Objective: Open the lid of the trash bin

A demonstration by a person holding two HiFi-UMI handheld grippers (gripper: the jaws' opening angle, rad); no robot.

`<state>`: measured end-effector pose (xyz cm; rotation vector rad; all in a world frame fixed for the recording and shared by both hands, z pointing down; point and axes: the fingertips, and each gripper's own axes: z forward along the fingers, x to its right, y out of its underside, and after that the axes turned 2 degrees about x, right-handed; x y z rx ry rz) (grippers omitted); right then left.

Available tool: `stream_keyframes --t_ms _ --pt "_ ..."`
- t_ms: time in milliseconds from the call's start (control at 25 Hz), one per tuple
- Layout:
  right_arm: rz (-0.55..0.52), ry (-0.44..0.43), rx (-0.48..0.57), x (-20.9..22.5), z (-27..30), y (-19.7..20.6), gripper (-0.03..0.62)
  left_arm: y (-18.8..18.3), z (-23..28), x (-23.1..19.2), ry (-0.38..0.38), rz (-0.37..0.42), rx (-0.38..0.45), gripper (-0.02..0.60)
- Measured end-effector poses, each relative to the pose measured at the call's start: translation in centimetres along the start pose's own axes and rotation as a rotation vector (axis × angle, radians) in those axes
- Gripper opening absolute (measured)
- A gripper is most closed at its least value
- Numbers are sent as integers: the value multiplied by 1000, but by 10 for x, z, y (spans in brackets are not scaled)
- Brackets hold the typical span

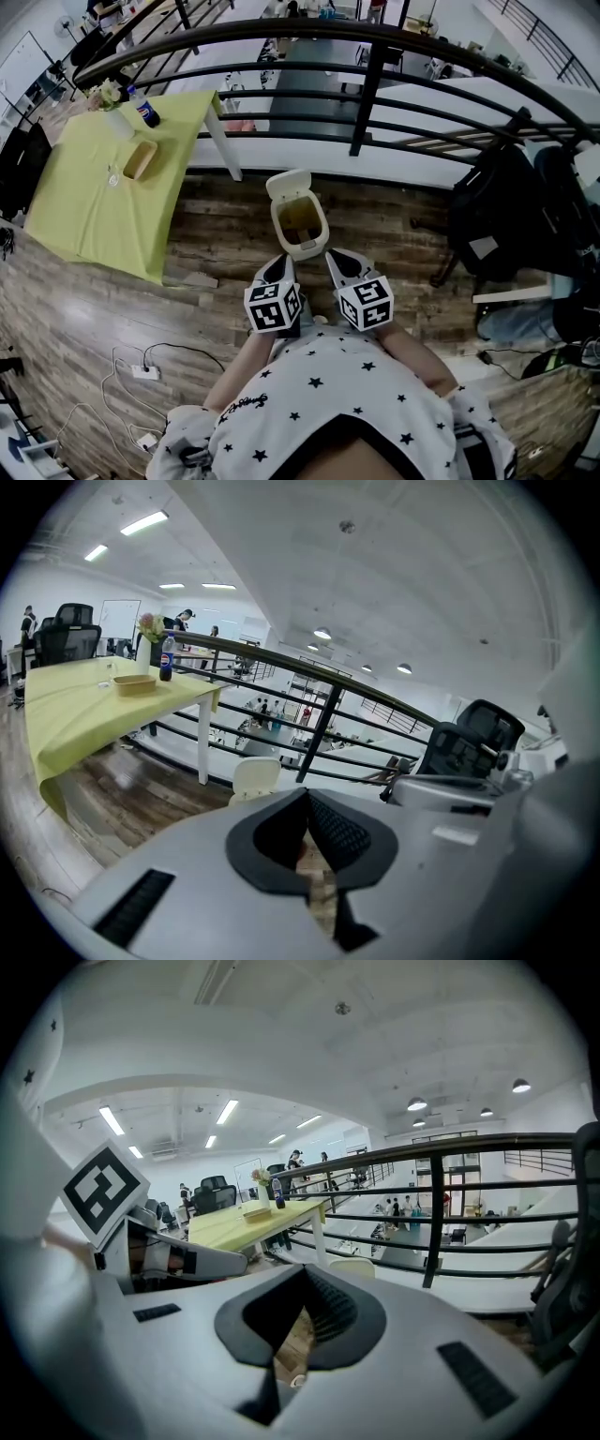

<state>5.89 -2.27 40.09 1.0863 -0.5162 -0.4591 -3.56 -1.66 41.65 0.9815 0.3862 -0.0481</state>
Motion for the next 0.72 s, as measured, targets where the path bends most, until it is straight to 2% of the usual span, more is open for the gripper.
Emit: stream_keyframes --t_ms 720 --pt "23 6 -8 4 0 6 -6 3 4 1 1 0 -6 12"
